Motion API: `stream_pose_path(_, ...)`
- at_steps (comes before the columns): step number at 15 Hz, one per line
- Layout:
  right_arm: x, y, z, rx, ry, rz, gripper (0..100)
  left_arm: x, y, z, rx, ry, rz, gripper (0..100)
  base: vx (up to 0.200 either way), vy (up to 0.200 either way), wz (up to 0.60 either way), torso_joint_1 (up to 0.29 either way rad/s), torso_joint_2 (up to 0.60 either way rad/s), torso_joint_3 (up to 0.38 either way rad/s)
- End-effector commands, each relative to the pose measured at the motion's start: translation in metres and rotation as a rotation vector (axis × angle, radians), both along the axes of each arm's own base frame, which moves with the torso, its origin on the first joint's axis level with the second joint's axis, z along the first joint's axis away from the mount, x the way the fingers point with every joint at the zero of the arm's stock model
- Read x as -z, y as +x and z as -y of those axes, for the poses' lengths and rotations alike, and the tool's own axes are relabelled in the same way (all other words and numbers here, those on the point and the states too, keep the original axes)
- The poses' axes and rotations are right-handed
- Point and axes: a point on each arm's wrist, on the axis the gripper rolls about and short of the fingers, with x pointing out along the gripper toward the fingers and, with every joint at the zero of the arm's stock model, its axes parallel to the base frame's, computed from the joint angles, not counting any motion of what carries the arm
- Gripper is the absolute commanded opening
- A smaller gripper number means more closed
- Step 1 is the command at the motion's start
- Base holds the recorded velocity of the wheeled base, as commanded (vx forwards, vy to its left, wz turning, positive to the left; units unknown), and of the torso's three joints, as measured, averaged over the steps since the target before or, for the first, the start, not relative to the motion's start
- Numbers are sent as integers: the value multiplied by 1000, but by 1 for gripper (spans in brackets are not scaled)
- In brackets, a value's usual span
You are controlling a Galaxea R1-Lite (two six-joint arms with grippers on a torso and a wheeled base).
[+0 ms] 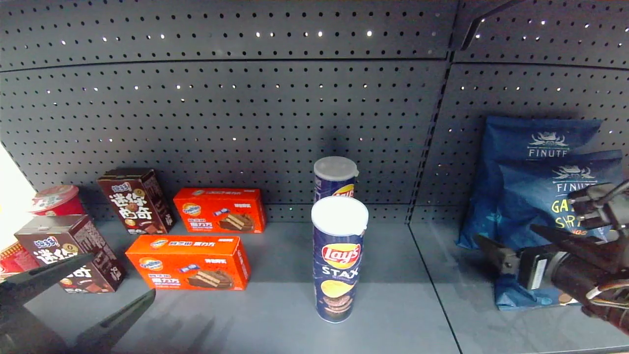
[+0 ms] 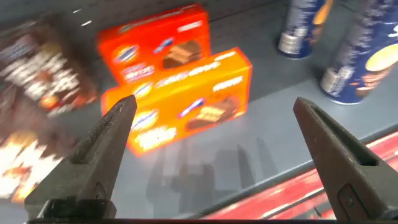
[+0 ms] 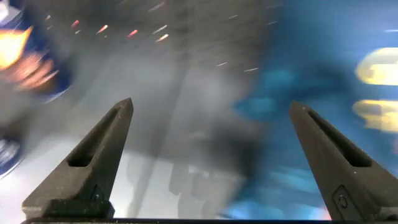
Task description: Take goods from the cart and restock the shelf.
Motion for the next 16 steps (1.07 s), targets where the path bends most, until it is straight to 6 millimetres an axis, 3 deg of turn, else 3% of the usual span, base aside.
stream_pose_path(1,-12,-20,28,112,31,84,100,11,-25,-8,-58,-13,51,100,0,0,0,0,0,0)
stream_pose_path(5,-8,-50,55,257,39,132,100,41,-58,-13,-136,-10,91,100,0,0,0,0,0,0)
stream_pose_path(9,5,-78,65,314,46,164,100,52,-79,-16,-190,-54,123,100,0,0,0,0,0,0)
stream_pose_path(12,15,-118,68,290,65,235,100,76,-109,-19,-199,-55,133,100,0,0,0,0,0,0)
stream_pose_path(16,31,-164,73,251,56,305,100,85,-112,-20,-231,-19,128,100,0,0,0,0,0,0)
